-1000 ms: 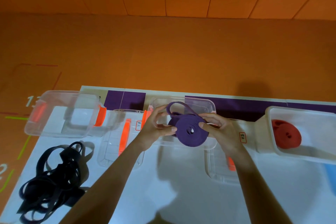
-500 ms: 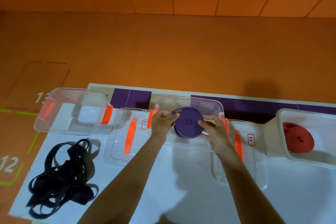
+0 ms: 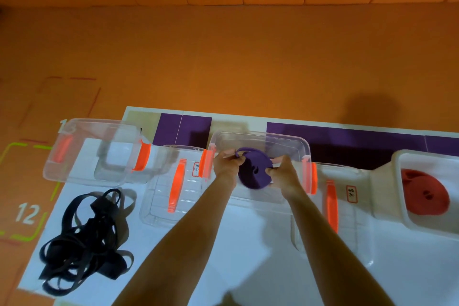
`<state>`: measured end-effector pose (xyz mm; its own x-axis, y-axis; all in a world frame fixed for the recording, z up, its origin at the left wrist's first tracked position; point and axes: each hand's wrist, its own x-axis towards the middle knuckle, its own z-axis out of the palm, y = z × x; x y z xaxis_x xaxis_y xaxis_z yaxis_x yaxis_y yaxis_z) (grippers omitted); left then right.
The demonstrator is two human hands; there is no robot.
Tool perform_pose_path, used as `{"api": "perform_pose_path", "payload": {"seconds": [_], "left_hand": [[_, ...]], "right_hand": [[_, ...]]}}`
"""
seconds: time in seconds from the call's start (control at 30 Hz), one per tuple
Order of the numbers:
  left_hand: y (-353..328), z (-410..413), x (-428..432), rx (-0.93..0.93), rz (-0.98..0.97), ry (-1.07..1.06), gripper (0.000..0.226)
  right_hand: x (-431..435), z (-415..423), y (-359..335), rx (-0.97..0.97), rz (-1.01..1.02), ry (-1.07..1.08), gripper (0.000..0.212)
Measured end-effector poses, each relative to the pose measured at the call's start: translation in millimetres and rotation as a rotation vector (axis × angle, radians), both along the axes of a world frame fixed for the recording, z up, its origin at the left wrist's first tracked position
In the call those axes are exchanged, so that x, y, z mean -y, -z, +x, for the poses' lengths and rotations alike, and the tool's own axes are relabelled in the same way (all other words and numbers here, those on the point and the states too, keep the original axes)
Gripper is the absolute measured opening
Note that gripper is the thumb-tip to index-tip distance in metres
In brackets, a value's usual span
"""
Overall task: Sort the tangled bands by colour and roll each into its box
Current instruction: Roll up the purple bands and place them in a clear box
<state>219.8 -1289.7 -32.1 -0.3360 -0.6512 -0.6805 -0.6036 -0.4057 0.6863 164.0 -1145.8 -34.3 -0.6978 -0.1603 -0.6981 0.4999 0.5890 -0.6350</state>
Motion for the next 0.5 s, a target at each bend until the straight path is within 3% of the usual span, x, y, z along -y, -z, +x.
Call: {"api": "perform_pose_path", "payload": {"seconds": [0.27, 0.5], "left_hand": [[19, -4, -1, 0.146, -0.175, 0.19, 0.034], [20, -6, -1, 0.212, -0.345, 0.47, 0.036]], "right_hand": [[4, 1, 10, -0.087, 0.153, -0.125, 0.04], [15, 9, 9, -0.085, 0.259, -0.194, 0.061]]}}
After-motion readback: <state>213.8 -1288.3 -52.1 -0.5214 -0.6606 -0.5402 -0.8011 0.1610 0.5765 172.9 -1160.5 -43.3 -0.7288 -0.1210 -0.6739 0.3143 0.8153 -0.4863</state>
